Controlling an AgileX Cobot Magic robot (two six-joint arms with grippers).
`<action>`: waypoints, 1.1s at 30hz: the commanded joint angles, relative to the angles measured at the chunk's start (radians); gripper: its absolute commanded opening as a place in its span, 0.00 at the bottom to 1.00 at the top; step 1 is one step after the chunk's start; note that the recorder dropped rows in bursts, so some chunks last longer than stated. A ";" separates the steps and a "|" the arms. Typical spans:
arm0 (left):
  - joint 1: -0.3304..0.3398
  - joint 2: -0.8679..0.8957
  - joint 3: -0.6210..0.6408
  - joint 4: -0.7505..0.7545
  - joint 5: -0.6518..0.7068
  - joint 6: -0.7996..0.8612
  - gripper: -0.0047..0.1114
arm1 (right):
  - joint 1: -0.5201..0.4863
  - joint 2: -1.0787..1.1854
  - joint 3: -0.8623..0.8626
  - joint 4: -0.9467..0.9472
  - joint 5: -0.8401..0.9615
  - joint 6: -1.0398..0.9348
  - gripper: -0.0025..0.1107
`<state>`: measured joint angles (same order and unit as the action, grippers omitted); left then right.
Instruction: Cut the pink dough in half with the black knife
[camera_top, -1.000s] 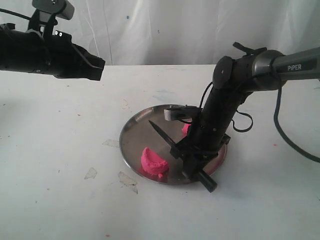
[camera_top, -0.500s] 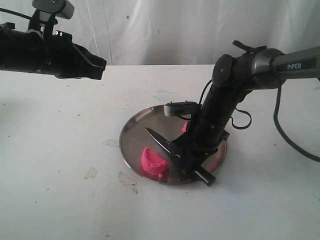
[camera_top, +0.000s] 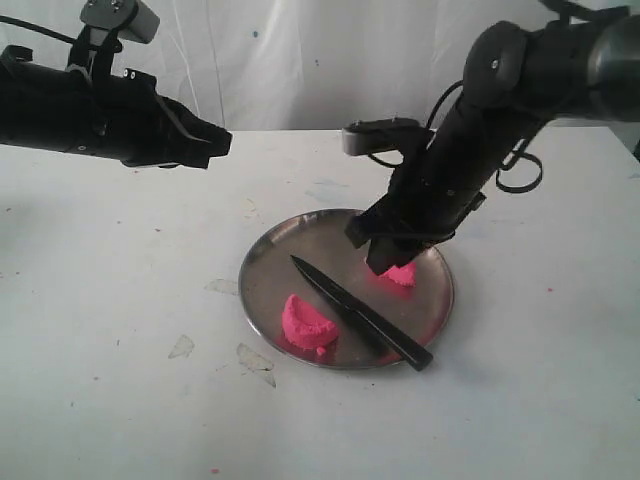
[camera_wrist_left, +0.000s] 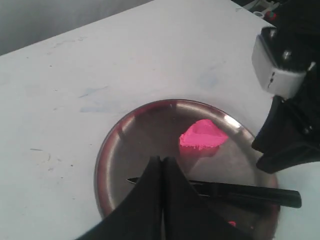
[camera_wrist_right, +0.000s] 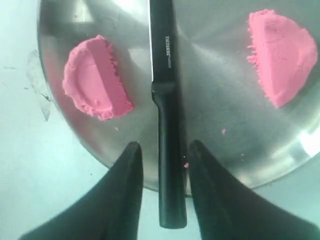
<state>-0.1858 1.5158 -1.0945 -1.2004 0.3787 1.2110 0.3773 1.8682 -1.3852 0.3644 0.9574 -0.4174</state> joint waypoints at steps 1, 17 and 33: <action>0.004 -0.013 0.006 -0.010 0.032 -0.001 0.04 | -0.007 -0.224 0.155 0.013 -0.178 0.080 0.21; 0.004 -0.013 0.006 -0.010 0.032 -0.001 0.04 | 0.061 -1.391 0.558 0.191 -0.281 0.087 0.02; 0.004 -0.013 0.006 -0.010 0.033 -0.001 0.04 | -0.070 -1.760 1.167 -0.217 -0.666 0.417 0.02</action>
<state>-0.1858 1.5158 -1.0908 -1.2004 0.3962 1.2110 0.3368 0.1587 -0.2873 0.1797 0.3391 -0.0103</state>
